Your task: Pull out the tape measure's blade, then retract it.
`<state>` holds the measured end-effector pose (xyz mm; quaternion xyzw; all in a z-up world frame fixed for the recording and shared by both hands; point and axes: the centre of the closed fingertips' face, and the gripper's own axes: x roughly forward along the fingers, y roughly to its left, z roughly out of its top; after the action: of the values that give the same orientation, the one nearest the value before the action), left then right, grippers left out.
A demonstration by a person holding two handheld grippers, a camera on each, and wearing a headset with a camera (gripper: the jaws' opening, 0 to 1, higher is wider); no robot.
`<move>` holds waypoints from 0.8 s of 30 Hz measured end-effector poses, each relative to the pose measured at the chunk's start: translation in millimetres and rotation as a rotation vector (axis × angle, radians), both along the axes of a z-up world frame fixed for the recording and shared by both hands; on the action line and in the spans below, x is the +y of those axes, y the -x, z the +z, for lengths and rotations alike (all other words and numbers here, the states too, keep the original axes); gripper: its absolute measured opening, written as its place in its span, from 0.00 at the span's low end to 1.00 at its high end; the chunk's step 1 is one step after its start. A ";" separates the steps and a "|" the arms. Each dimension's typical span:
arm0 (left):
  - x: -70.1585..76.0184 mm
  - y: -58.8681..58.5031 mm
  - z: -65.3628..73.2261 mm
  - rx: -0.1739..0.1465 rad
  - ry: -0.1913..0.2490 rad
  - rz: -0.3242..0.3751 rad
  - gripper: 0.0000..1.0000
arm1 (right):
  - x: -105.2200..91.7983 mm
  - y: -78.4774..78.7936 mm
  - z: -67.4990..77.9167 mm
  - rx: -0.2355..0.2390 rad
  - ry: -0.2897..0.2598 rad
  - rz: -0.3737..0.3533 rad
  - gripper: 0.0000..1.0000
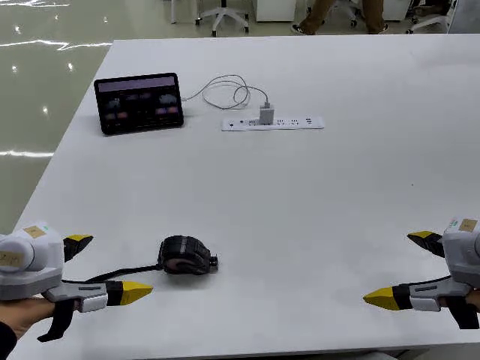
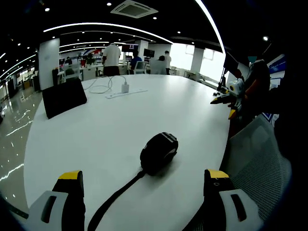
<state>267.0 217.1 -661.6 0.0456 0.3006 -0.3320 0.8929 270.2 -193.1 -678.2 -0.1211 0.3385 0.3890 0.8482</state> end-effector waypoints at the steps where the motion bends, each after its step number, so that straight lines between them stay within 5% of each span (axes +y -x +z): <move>1: -3.5 1.1 0.4 0.001 0.007 -0.017 1.00 | 2.2 -0.2 0.5 0.004 -0.005 0.003 1.00; 9: -16.6 -4.3 0.7 0.018 -0.002 -0.087 1.00 | 22.8 -4.9 2.1 -0.006 -0.009 0.047 1.00; 15: -20.5 -14.6 0.7 -0.015 -0.040 -0.125 1.00 | 39.0 -9.8 3.4 -0.023 -0.011 0.091 1.00; 24: -25.1 -19.0 -6.8 0.009 -0.081 -0.208 1.00 | 56.4 -16.5 3.2 -0.029 -0.012 0.129 1.00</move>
<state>286.0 192.0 -668.4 0.1111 0.3111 -0.4108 0.8498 286.7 -136.7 -675.0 -0.1435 0.3152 0.4431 0.8269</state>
